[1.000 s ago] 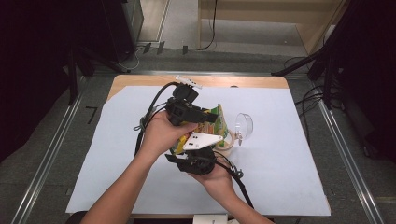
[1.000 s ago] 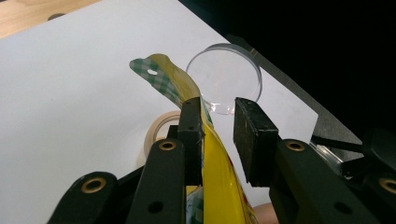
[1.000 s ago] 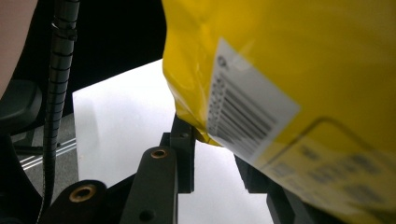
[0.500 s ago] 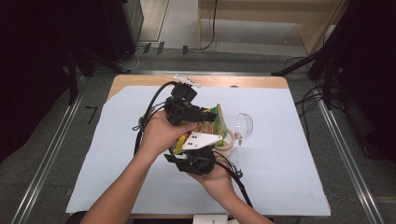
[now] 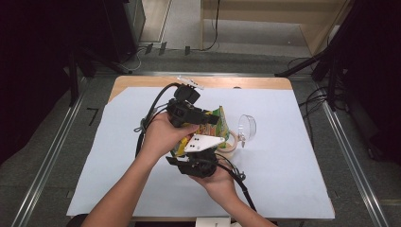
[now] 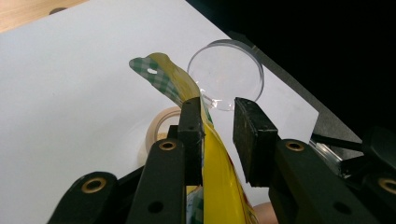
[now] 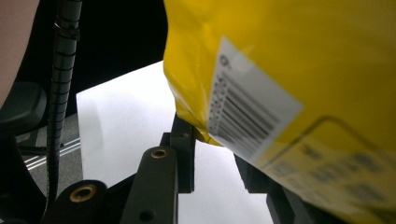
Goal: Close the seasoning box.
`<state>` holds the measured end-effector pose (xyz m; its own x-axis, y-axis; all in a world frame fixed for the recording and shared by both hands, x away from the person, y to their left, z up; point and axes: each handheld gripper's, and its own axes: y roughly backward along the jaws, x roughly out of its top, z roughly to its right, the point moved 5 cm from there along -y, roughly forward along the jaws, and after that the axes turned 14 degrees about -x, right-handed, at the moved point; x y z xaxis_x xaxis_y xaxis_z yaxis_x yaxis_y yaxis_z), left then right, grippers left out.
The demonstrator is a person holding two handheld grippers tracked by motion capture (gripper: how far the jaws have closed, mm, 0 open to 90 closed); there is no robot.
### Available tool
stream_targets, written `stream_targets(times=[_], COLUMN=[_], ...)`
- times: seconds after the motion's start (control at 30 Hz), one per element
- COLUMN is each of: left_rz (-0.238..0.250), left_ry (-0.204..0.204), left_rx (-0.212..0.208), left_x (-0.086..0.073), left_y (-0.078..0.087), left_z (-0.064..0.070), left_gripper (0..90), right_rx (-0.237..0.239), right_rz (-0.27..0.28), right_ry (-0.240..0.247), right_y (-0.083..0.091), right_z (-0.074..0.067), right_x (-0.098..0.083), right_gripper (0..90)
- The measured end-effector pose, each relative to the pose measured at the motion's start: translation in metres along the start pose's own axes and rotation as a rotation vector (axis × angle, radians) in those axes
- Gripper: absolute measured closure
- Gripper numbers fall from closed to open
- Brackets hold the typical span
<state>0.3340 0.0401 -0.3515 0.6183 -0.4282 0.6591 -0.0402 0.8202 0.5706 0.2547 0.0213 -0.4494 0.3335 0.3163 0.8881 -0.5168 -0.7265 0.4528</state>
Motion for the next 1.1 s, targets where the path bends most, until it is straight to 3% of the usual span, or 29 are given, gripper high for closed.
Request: stream_targets(times=[0.37,0.83,1.1], left_rz=[0.0,-0.03,-0.028], left_ry=[-0.012,0.018,0.003], left_rx=[0.013,0.0,0.007], left_x=[0.002,0.0029,0.0034], left_y=[0.001,-0.0006,0.0012], left_z=[0.0048,-0.0027,0.0028], left_gripper=[73.4,74.4,74.3], right_rx=[-0.001,-0.002,-0.009], right_rz=[0.005,-0.014,-0.002], right_ry=[-0.006,-0.007,-0.008], right_y=[0.0023,-0.0005,0.0009], right_z=[-0.0007,0.001,-0.0009], right_x=[0.0027,0.0032,0.0045], right_gripper=[71.8,71.8,70.7])
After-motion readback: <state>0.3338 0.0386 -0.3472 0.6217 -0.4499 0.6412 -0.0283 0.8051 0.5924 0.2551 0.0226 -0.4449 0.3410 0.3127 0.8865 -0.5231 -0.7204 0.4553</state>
